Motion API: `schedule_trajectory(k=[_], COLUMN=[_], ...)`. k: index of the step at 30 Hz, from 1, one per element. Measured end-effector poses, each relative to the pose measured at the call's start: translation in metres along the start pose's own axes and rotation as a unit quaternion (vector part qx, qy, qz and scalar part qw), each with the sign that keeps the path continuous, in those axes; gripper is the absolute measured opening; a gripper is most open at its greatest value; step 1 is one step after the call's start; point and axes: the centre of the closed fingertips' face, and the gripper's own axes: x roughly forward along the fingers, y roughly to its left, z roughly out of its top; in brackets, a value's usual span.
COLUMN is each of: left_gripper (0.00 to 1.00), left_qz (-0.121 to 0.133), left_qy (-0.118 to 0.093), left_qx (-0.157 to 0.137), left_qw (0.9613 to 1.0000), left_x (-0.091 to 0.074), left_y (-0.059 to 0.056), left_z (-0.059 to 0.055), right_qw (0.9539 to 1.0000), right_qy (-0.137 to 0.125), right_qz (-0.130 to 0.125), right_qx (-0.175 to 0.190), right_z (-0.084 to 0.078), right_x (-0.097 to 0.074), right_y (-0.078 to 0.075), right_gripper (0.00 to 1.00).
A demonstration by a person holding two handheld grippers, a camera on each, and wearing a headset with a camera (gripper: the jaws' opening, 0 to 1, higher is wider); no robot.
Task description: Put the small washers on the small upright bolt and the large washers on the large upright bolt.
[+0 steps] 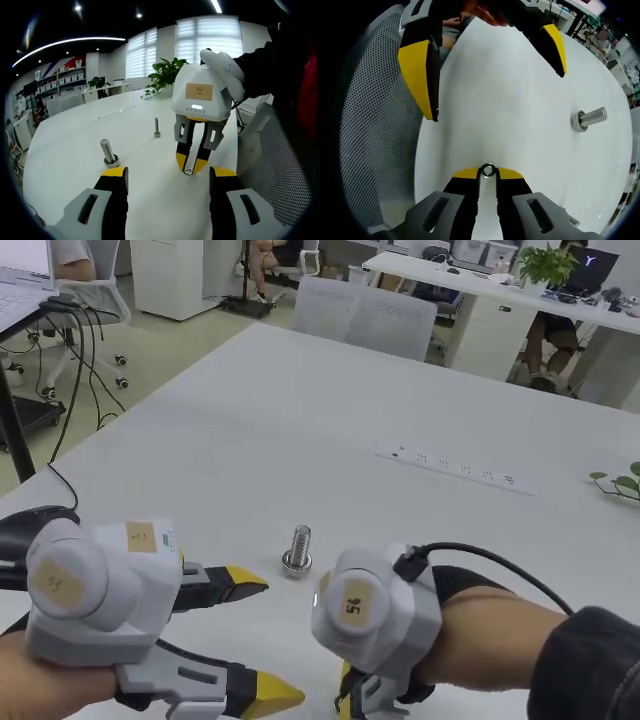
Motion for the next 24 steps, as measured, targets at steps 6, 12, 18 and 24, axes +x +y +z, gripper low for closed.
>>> schedule_trajectory(k=[6,12,18,24], left_gripper=[0.65,0.65,0.65,0.65], left_qz=[-0.001,-0.003,-0.004,-0.006], left_qy=[0.000,0.001,0.002,0.003], left_qx=[0.000,0.000,-0.001,-0.001], left_qw=[1.0000,1.0000,1.0000,1.0000], left_x=[-0.001,-0.001,-0.001,0.000], left_y=[-0.001,-0.003,-0.003,-0.003], left_z=[-0.001,-0.002,-0.002,-0.003], right_qw=[1.0000,0.9999,0.9998,0.9995], right_qy=[0.001,0.005,0.002,0.004], right_qz=[0.004,0.003,-0.001,-0.007], right_qx=[0.007,0.013,0.022,0.029], right_z=[-0.002,-0.007,-0.011,-0.020], right_x=[-0.001,-0.002,-0.007,-0.014], right_y=[0.003,0.003,-0.002,-0.009], right_gripper=[0.13,0.13,0.13,0.13])
